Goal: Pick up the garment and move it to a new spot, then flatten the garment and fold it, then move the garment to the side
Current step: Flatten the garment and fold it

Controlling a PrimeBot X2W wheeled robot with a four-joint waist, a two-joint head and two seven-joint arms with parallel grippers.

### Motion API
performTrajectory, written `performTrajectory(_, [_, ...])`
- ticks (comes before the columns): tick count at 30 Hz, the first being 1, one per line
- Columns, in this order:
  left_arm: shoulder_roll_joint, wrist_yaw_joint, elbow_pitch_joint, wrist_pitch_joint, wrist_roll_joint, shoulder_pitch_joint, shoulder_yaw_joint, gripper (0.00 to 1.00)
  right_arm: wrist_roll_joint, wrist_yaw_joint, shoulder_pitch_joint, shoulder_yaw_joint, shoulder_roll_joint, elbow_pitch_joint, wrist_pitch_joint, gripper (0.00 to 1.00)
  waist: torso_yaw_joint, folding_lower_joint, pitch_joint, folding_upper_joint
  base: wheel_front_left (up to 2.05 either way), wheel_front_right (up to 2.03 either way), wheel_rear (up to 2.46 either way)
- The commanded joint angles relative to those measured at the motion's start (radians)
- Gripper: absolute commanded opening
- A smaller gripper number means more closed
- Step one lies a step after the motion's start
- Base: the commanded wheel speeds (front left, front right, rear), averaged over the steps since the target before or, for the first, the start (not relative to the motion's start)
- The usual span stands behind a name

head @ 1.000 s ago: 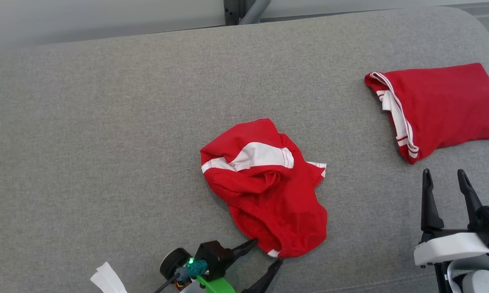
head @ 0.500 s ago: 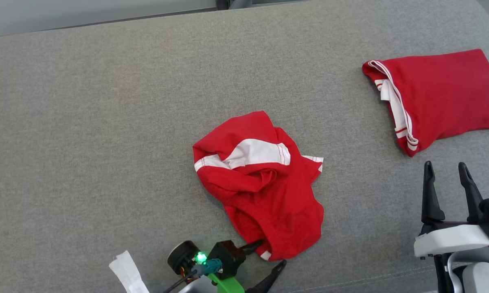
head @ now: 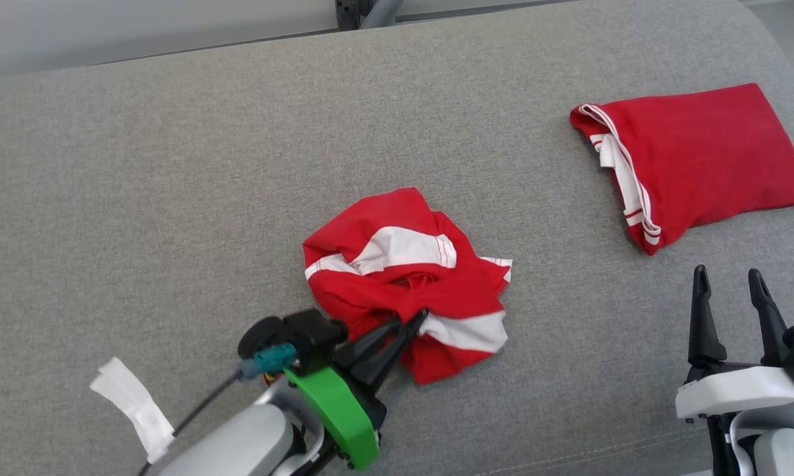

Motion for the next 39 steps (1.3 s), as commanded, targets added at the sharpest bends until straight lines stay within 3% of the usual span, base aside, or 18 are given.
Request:
performTrajectory(1, [0.018, -0.002, -0.046, 0.01, -0.023, -0.026, 0.022, 0.0, 0.012, -0.002, 0.009, 0.0, -0.003, 0.004, -0.003, 1.0, -0.001, 0.0, -0.01, -0.0001, 0.0, 0.0, 0.0])
performTrajectory(5, [0.072, 0.013, -0.19, 0.078, -0.083, -0.081, 0.087, 0.0, 0.023, -0.002, 0.01, 0.01, -0.003, 0.013, -0.003, 1.0, -0.004, 0.0, -0.03, -0.0001, 0.0, 0.0, 0.0])
performTrajectory(10, [0.097, 0.038, -0.297, 0.176, -0.152, -0.161, 0.143, 0.0, 0.032, -0.002, 0.014, 0.026, -0.003, 0.024, -0.003, 1.0, -0.014, 0.0, -0.055, -0.0001, 0.0, 0.0, 0.0])
performTrajectory(15, [0.086, 0.072, -0.309, 0.216, -0.164, -0.241, 0.186, 0.0, 0.04, -0.002, 0.018, 0.037, -0.003, 0.032, -0.003, 1.0, -0.03, 0.0, -0.073, -0.0001, 0.0, 0.0, 0.0])
performTrajectory(21, [0.053, 0.089, -0.271, 0.168, -0.174, -0.278, 0.233, 0.0, 0.044, -0.002, 0.026, 0.04, -0.002, 0.037, -0.003, 1.0, -0.042, 0.0, -0.09, -0.0001, 0.0, 0.0, 0.0])
performTrajectory(29, [0.133, 0.069, -0.221, 0.147, -0.219, -0.076, 0.199, 0.0, 0.042, -0.002, 0.046, 0.028, -0.003, 0.037, -0.003, 1.0, -0.036, 0.0, -0.1, -0.0001, 0.0, 0.0, 0.0])
performTrajectory(39, [0.251, 0.055, -0.202, 0.094, -0.344, 0.267, 0.166, 0.0, 0.007, -0.002, 0.069, 0.004, -0.002, 0.042, -0.003, 1.0, 0.033, 0.0, -0.093, -0.0001, 0.0, 0.0, 0.0])
